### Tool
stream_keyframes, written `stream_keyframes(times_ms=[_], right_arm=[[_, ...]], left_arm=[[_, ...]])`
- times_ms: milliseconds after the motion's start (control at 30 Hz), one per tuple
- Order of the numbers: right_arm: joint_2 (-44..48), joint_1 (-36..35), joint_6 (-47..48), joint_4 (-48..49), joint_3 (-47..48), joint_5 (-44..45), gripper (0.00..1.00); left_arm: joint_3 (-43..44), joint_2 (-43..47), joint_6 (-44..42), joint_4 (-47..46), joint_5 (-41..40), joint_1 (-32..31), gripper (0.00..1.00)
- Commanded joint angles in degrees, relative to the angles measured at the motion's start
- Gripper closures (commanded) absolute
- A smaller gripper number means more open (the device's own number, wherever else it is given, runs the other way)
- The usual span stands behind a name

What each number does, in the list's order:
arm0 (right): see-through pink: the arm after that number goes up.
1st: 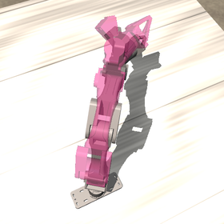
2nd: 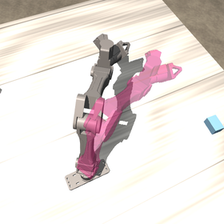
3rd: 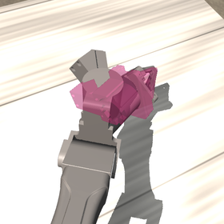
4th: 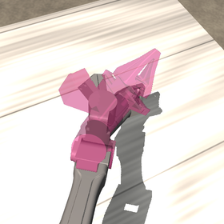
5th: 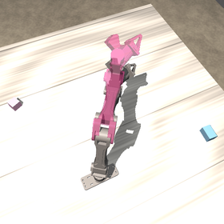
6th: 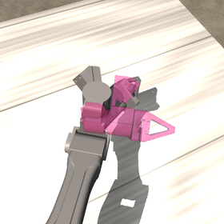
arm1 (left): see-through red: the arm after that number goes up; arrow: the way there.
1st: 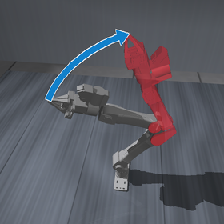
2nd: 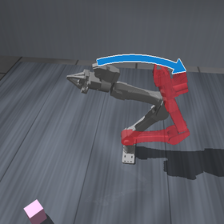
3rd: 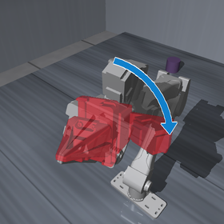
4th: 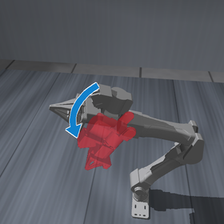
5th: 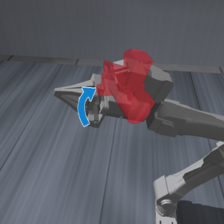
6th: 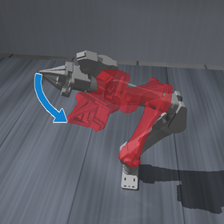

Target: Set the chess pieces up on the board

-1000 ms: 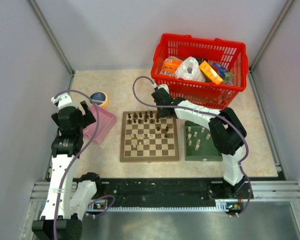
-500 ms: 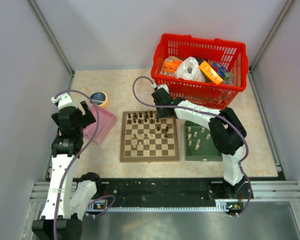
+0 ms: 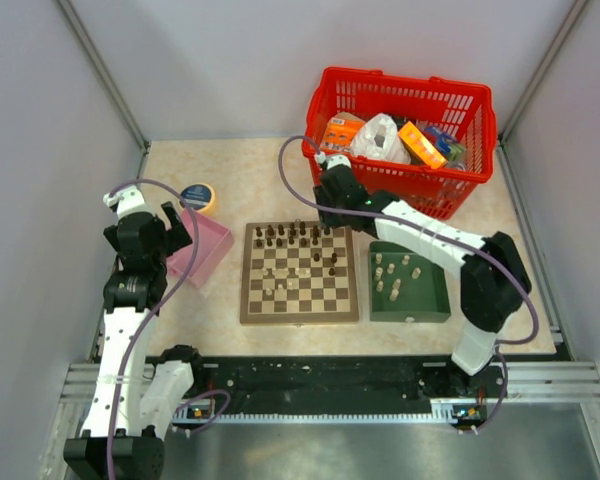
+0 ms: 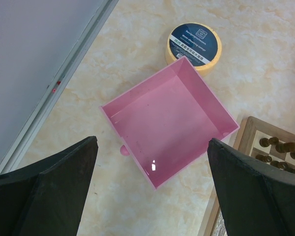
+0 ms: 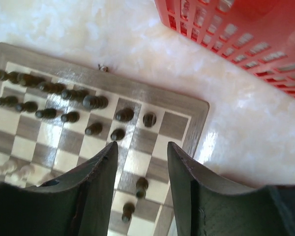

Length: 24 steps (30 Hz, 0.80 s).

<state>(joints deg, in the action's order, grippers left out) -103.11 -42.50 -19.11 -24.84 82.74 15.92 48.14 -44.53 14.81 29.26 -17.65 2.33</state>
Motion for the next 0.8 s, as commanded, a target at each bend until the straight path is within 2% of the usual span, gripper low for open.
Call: stream_keyframes(times_ms=[0, 267, 767], right_arm=[[7.6, 0.0, -2.5, -0.4, -5.0, -3.3, 0.55], [9.3, -0.6, -5.1, -0.1, -11.5, -6.3, 0.57], [3.2, -1.5, -5.6, 0.1, -11.5, -8.4, 0.62]], left_arm=[[0.1, -0.1, -0.7, -0.8, -0.6, 0.2, 0.01], [0.2, -0.4, -0.6, -0.8, -0.4, 0.2, 0.01], [0.3, -0.5, -0.4, -0.6, -0.2, 0.2, 0.01]])
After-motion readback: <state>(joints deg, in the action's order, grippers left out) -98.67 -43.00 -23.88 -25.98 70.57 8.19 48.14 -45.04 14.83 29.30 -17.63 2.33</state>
